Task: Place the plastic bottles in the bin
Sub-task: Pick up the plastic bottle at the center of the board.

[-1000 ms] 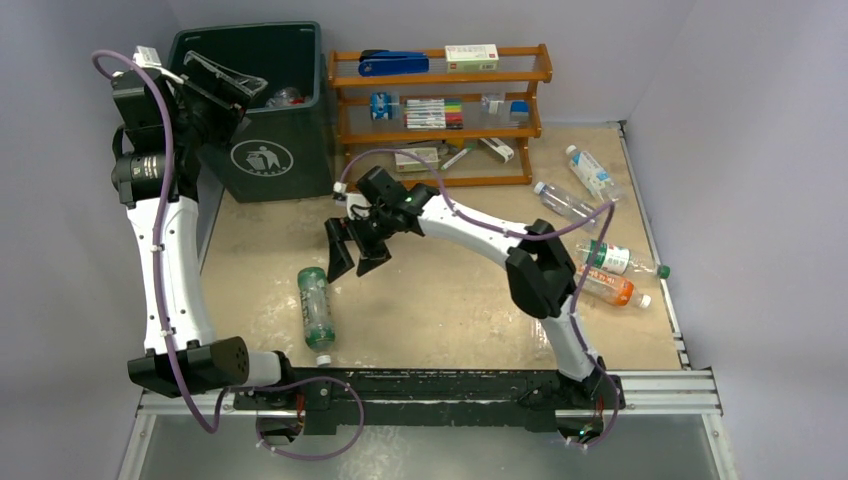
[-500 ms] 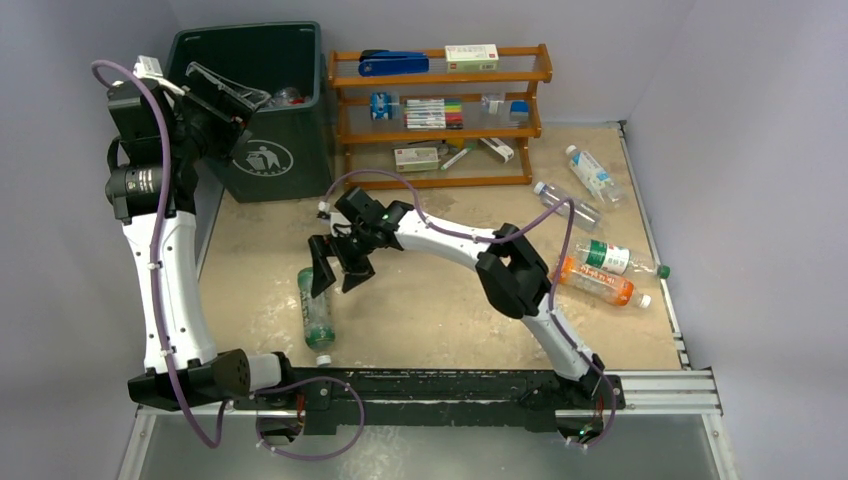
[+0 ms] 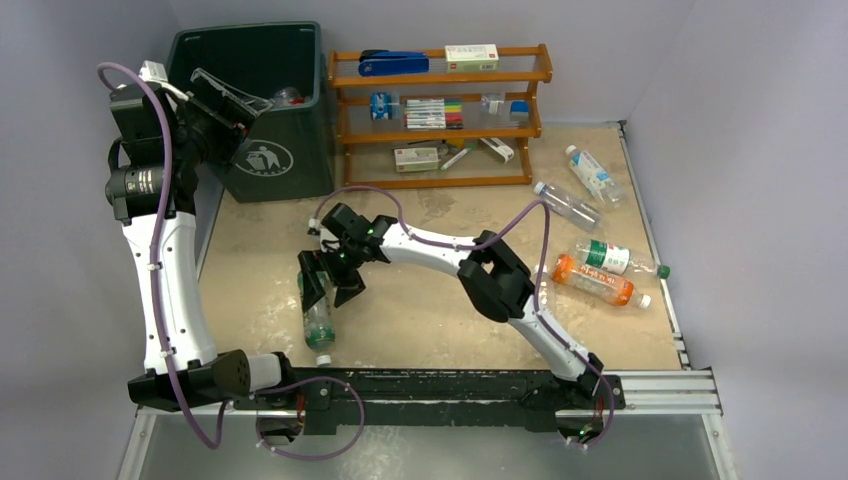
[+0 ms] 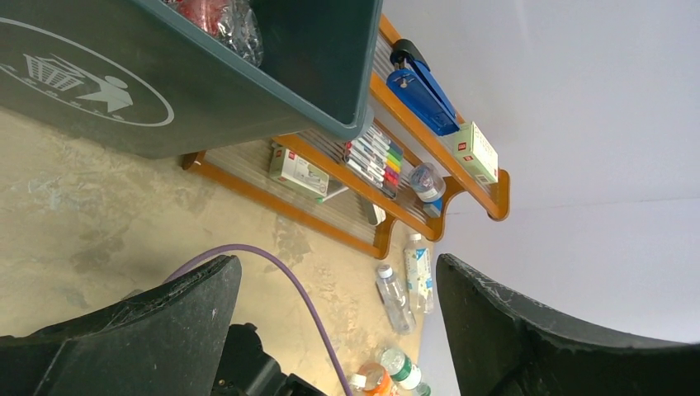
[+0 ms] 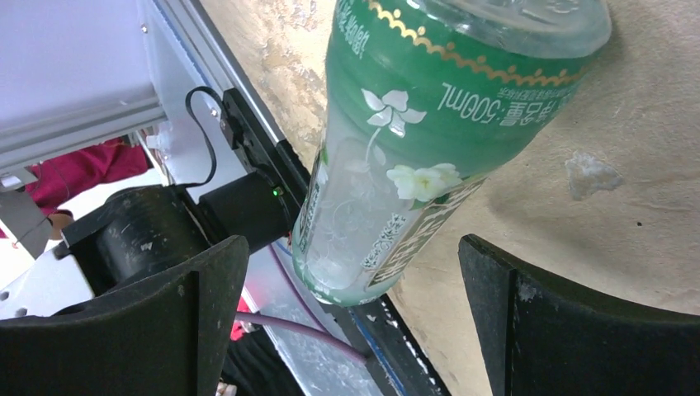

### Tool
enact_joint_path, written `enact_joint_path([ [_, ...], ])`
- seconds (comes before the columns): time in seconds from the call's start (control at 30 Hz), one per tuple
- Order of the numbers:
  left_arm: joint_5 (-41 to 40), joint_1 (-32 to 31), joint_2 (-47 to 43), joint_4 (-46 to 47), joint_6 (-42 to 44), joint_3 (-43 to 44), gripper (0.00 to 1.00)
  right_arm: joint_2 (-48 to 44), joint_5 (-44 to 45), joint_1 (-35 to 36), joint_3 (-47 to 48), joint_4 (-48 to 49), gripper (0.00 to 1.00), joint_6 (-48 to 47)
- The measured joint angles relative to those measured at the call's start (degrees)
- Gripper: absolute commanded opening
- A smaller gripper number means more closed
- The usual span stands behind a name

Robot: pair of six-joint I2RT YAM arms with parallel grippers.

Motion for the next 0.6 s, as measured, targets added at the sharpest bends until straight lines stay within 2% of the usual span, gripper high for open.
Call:
enact_joint_path([
  [0.27,0.02,-0.02,-0.02,-0.87,0.33,-0.02,0.88,3.87,4.17,1.2,4.07,-1.79,1.0,2.08],
  [0.37,0.02,0.0,-0.04,-0.98,1.09,-0.09,0.88,5.03,5.05,1.49,6.12,-2.86,0.96,3.26],
  [0.47,0.02,-0.02,-0.04,-1.22,1.55,-0.09,0.88,6.16,5.7,1.81,7.85,-3.21,0.84,3.8],
  [0.6,0.02,0.0,-0.09,-1.42,1.66,-0.52,0.88,7.1,5.57,1.9,8.41,-2.99,0.61,4.68],
])
